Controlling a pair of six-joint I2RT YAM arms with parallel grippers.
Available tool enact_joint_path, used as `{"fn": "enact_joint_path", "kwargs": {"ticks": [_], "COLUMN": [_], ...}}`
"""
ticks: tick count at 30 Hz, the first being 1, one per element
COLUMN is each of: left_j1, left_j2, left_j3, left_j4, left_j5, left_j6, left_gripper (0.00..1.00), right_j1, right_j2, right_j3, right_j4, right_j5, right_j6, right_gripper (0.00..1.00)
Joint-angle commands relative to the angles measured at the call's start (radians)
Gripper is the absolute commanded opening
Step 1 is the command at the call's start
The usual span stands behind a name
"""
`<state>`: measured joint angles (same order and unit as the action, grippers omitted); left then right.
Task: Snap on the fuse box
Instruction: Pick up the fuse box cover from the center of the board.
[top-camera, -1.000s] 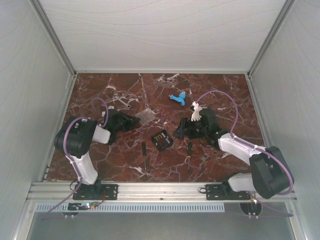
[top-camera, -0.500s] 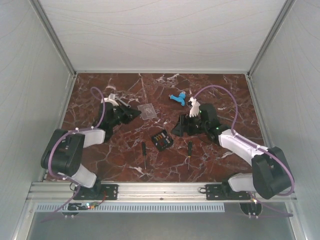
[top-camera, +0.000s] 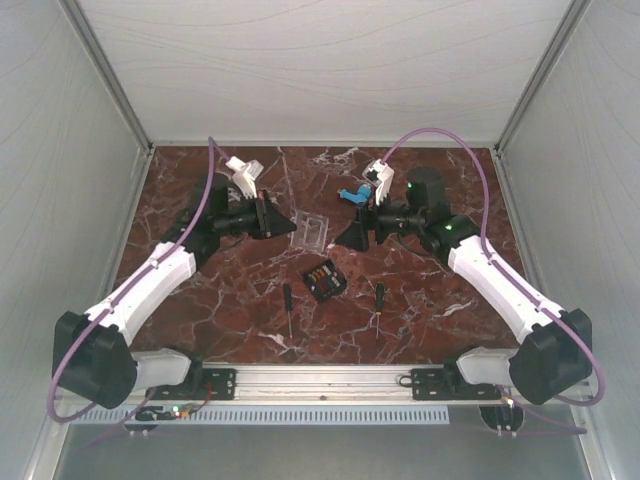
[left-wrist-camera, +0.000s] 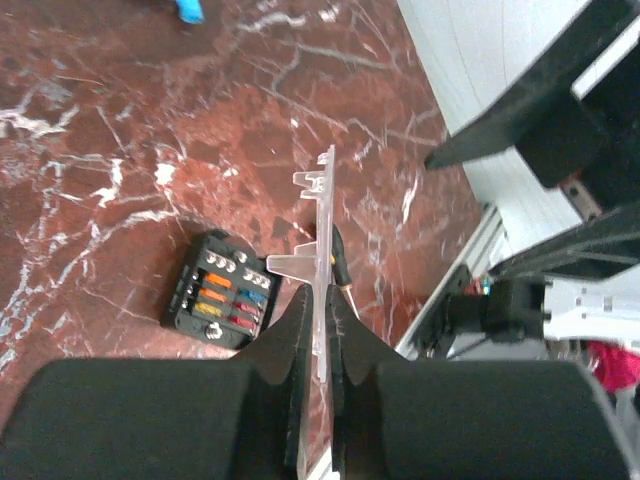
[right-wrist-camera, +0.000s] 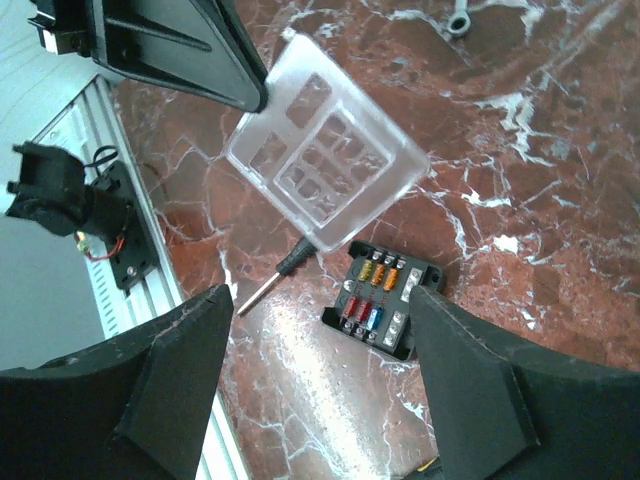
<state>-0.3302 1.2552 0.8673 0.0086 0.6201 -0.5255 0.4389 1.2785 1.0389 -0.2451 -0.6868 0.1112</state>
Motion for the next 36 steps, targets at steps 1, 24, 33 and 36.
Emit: {"fn": "enact_joint_path", "kwargs": {"ticks": [1, 24, 33, 36], "left_j1": [-0.042, -0.222, -0.222, -0.222], "left_j2": [-0.038, -0.116, -0.141, -0.136], "left_j3": [0.116, 0.154, 0.124, 0.117], "left_j4": [-0.314, -0.366, -0.325, -0.316], "left_j5": [0.079, 0.283, 0.221, 0.186], "left_j6": [0.239, 0.442, 0.438, 0.426], "left_gripper": [0.0, 0.0, 0.0, 0.0], "right_j1": [-0.002, 0.121, 0.12, 0.105], "right_j2": [-0.046, 0.092, 0.112, 0.103], "right_j3": [0.066, 0.131, 0.108, 0.097], "right_j4": [-0.12, -0.234, -0.29, -0.275], "right_j5": [-0.116, -0.343, -0.43, -0.463], "right_j6": [-0.138, -0.304, -0.339, -0.328], "right_gripper": [0.69, 0.46, 0.2, 0.04]}}
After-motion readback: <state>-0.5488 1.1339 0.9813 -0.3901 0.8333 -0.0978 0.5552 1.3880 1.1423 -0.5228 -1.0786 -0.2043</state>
